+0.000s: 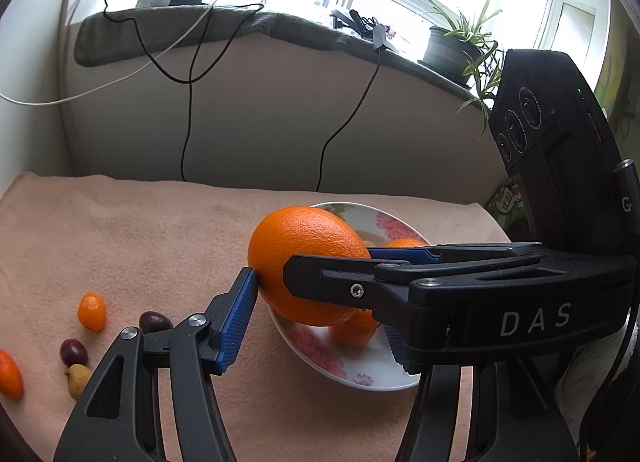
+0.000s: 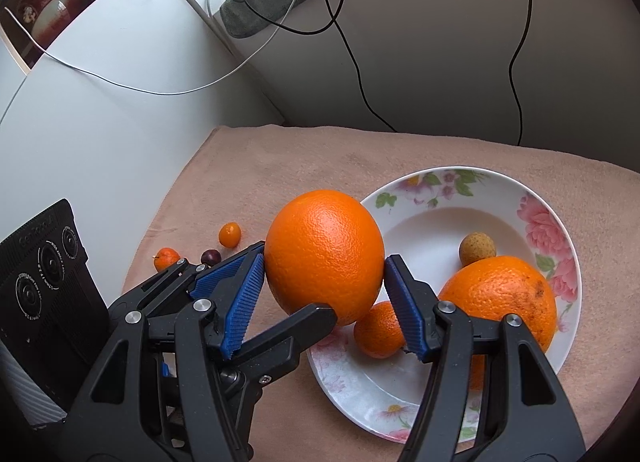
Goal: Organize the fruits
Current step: 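Carry the large orange in the right gripper onto the white plate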
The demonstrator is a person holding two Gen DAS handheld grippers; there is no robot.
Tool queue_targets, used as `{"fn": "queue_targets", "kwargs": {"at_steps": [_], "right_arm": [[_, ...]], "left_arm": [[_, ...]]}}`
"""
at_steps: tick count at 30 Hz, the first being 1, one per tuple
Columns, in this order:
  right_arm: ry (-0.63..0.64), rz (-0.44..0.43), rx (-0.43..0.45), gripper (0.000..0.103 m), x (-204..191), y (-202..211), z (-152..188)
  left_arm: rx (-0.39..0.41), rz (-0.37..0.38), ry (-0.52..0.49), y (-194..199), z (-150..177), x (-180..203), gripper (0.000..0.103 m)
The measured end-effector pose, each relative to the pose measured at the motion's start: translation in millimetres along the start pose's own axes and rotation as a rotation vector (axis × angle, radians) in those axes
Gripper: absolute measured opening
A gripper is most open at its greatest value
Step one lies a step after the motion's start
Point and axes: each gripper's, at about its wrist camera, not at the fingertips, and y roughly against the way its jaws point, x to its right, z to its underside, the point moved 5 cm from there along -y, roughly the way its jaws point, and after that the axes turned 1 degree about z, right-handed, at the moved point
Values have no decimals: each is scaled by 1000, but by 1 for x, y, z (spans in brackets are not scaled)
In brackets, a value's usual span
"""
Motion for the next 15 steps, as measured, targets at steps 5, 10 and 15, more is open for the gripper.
{"fn": "queue_targets", "kwargs": {"at_steps": [5, 10, 15], "right_arm": [[-2, 2, -4, 65, 0, -2, -4], [-7, 11, -14, 66, 2, -2, -4], [10, 59, 49, 75, 2, 11, -9]], "left_arm": [[-1, 1, 0, 0, 0, 0, 59], [-9, 2, -9, -1, -1, 1, 59], [-2, -2, -5, 3, -1, 0, 59]]}}
